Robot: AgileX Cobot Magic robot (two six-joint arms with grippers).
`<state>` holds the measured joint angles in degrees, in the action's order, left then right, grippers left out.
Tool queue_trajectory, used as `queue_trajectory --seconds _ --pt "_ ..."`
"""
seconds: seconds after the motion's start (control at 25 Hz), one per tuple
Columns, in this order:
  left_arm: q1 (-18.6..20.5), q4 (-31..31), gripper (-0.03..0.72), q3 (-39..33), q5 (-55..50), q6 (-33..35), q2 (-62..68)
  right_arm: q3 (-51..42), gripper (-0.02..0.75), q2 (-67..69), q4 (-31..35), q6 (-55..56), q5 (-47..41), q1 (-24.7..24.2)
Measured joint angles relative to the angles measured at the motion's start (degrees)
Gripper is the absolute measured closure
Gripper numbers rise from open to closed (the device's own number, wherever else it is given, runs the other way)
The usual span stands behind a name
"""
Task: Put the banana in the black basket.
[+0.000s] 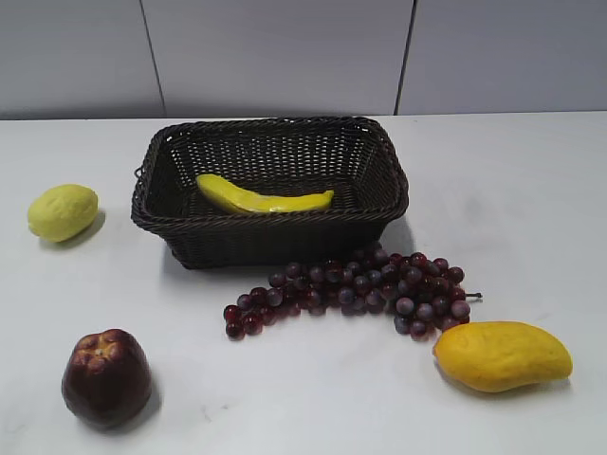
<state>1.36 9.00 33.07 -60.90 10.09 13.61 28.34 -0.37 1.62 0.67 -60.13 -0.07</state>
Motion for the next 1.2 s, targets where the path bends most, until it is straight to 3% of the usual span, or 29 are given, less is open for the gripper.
queue_trajectory --seconds 0.4,1.2 --pt "0.0 -0.34 0.033 -3.18 1.03 -0.22 -3.9 0.0 0.152 0.0 0.0 0.0 0.0 0.0" --pt "0.0 -1.61 0.173 -4.53 -1.37 -0.75 -6.55 0.0 0.152 0.0 0.0 0.0 0.0 0.0"
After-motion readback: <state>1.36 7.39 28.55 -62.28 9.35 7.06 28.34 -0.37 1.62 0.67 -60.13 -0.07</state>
